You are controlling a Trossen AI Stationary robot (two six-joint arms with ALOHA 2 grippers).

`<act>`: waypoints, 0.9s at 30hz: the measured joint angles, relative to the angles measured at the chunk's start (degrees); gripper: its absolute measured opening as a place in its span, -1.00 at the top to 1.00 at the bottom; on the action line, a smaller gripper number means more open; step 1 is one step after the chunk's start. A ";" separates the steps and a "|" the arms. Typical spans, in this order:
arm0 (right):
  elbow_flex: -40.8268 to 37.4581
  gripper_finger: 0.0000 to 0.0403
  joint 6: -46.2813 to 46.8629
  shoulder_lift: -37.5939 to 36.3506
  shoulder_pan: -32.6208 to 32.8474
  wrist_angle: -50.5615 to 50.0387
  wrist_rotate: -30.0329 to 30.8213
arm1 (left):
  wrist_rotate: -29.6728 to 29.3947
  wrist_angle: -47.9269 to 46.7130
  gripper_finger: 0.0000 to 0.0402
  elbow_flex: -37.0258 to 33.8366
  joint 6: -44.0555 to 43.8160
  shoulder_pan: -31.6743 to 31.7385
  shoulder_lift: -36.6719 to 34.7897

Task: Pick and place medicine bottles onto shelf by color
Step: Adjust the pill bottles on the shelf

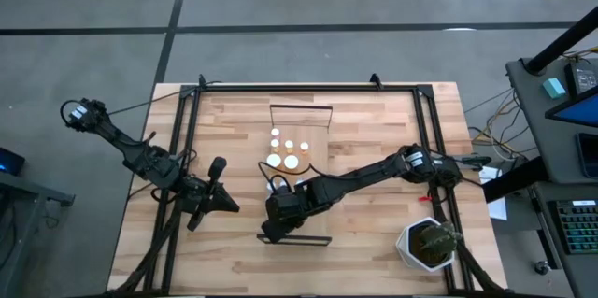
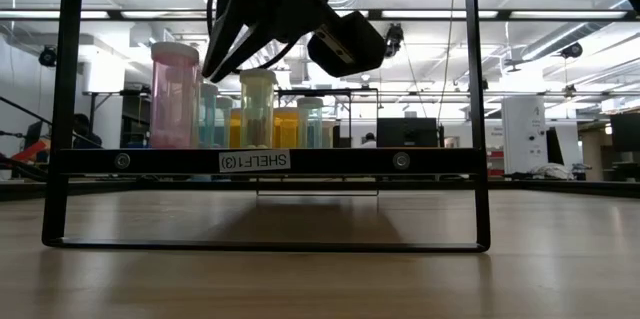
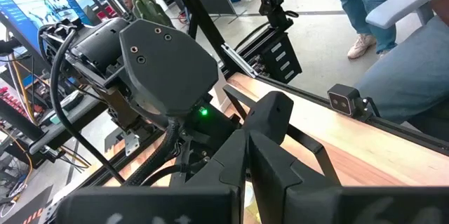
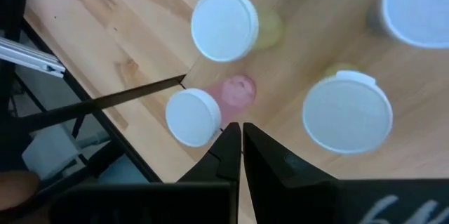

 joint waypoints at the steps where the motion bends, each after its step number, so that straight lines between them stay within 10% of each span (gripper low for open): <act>1: -0.02 0.96 0.00 0.00 0.01 -0.13 0.00 | 0.00 0.01 0.99 0.00 0.00 -0.02 -0.02; 27: -2.25 0.96 -1.26 -0.02 -0.09 6.51 0.35 | -0.02 0.01 0.99 0.00 0.00 0.01 -0.02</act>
